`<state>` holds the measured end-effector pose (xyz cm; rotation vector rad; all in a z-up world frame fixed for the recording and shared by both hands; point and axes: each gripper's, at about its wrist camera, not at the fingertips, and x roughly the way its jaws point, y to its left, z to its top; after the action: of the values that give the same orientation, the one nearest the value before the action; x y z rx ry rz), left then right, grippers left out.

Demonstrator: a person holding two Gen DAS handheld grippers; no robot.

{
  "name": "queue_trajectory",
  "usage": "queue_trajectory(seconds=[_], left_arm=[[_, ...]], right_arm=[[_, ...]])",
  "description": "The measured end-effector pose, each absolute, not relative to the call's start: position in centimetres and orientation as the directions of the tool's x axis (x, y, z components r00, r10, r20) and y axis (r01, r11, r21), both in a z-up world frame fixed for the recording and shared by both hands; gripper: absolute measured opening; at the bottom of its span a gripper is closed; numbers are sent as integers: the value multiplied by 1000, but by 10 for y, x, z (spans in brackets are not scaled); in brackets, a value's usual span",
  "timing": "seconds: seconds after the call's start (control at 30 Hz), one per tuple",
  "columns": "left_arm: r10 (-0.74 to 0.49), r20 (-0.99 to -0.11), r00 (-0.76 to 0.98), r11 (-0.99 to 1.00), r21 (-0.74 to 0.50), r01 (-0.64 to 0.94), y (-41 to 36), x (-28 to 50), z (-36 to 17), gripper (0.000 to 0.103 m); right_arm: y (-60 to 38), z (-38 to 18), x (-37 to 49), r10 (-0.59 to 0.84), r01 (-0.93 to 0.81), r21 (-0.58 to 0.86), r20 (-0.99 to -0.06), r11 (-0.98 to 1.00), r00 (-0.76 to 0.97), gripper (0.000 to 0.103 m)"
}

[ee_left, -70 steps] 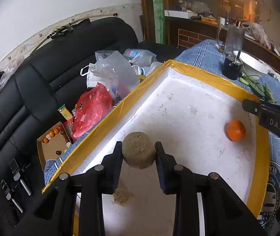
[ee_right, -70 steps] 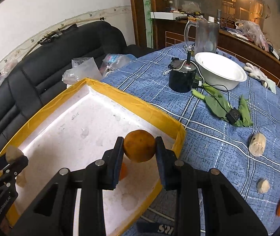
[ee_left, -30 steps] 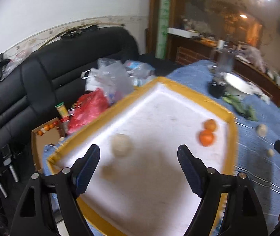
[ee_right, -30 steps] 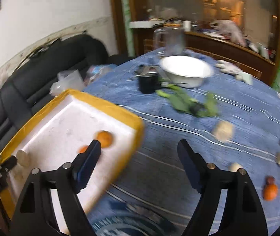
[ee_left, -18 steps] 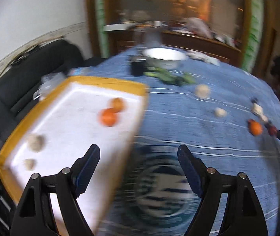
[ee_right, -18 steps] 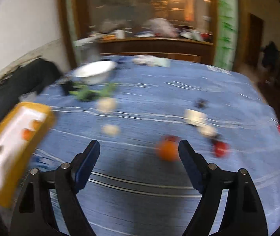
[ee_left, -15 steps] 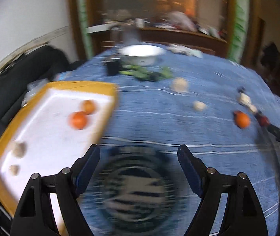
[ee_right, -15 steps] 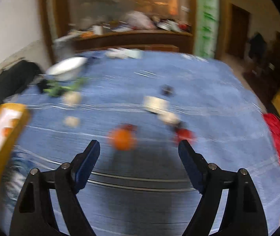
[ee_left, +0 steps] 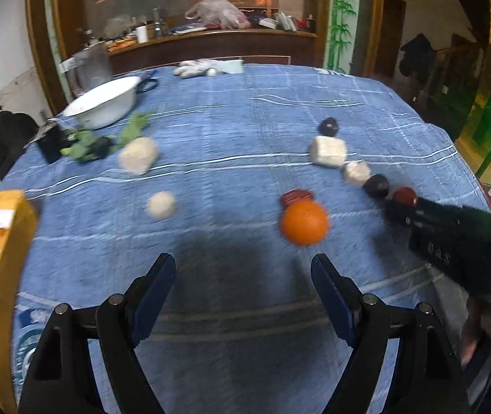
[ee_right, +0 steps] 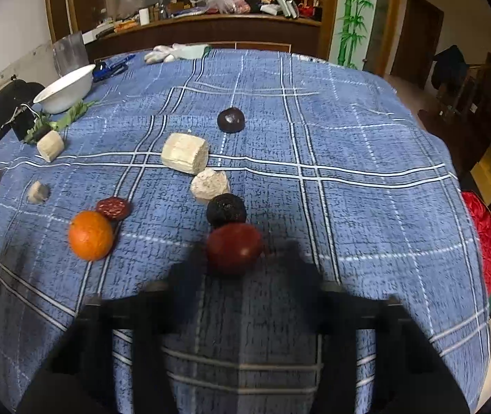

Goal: Organize fruits
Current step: 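Grasp the red tomato with the right gripper while the left grasps an orange, then carry the tomato and orange over the white tray with both grippers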

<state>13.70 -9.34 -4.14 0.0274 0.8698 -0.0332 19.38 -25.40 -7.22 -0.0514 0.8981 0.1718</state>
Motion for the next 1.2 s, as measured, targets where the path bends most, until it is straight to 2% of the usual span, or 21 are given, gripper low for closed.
queue_trajectory(seconds=[0.2,0.23,0.27,0.3,0.33,0.4,0.83,1.2], left_arm=[[-22,-770,638,999,3,38,-121,164,-54,81],[-3,-771,637,1000,17,26,-125,167,-57,75],[8,-779,627,999,30,25,-127,170,-61,60],[-14,-784,621,1000,7,30,-125,172,-61,53],[-8,-783,622,1000,12,29,-125,172,-60,35],[29,-780,625,998,54,22,-123,169,-58,35],[83,-772,631,996,86,-25,-71,106,-36,34],[66,-746,663,998,47,-47,-40,62,-15,34]], right_arm=[[-273,-71,190,175,-149,106,-768,983,615,33],[-277,-70,190,177,-139,115,-765,984,619,33],[-281,-69,191,180,-133,124,-761,983,623,33],[-284,-68,192,183,-128,132,-757,983,627,33],[-286,-68,192,185,-124,137,-754,983,631,33],[-288,-66,193,189,-123,144,-748,982,636,33],[-274,-66,188,185,-156,110,-742,982,644,33],[-234,-50,148,171,-187,63,-751,980,638,33]])
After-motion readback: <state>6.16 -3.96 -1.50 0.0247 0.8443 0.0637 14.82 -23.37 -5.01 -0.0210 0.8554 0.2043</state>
